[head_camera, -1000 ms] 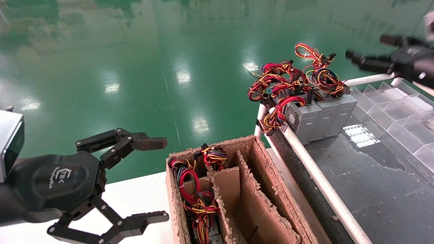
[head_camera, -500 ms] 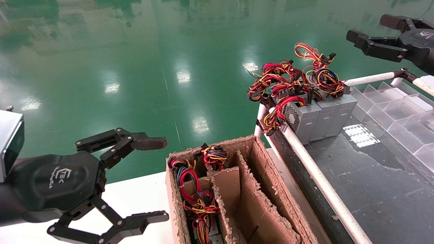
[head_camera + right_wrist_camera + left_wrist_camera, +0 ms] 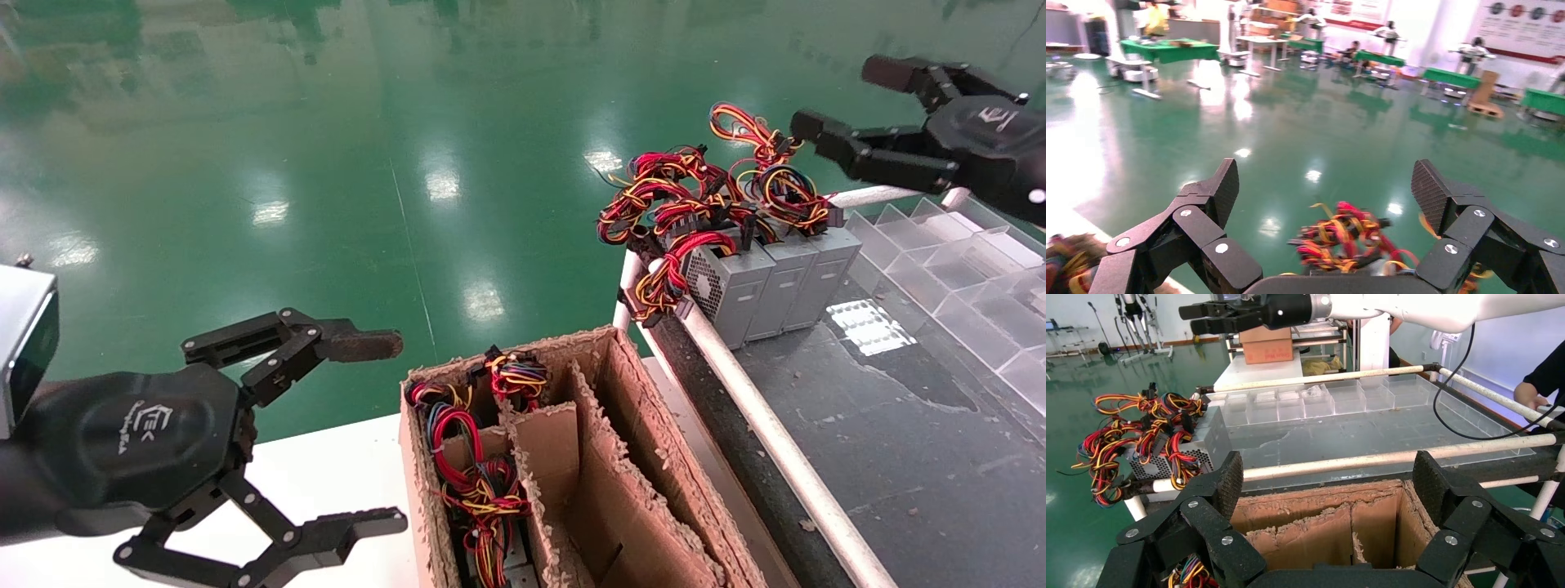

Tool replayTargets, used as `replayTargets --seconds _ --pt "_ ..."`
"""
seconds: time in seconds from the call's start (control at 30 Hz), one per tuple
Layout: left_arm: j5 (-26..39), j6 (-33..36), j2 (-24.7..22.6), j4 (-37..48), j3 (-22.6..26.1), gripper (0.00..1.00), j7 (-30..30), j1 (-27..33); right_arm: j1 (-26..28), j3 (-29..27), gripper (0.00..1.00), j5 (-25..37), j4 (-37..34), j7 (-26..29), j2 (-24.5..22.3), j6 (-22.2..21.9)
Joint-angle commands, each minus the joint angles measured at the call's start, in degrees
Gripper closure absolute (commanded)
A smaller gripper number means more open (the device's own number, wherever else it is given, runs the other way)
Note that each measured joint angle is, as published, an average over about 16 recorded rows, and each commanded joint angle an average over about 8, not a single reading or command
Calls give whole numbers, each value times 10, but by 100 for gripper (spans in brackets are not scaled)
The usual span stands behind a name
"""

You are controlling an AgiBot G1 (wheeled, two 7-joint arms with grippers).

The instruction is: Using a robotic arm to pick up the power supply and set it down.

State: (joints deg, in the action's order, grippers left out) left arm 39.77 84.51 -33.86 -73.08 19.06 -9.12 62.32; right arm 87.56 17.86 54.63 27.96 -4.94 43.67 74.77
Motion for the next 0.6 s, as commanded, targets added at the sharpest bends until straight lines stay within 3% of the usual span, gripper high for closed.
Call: replayTargets --seconds 0.03,0.6 --pt "0 0 0 0 0 0 0 0 -14 -1 0 -7 25 9 -5 6" --pt "0 0 0 0 0 0 0 0 -134 -9 0 -66 235 81 -45 56"
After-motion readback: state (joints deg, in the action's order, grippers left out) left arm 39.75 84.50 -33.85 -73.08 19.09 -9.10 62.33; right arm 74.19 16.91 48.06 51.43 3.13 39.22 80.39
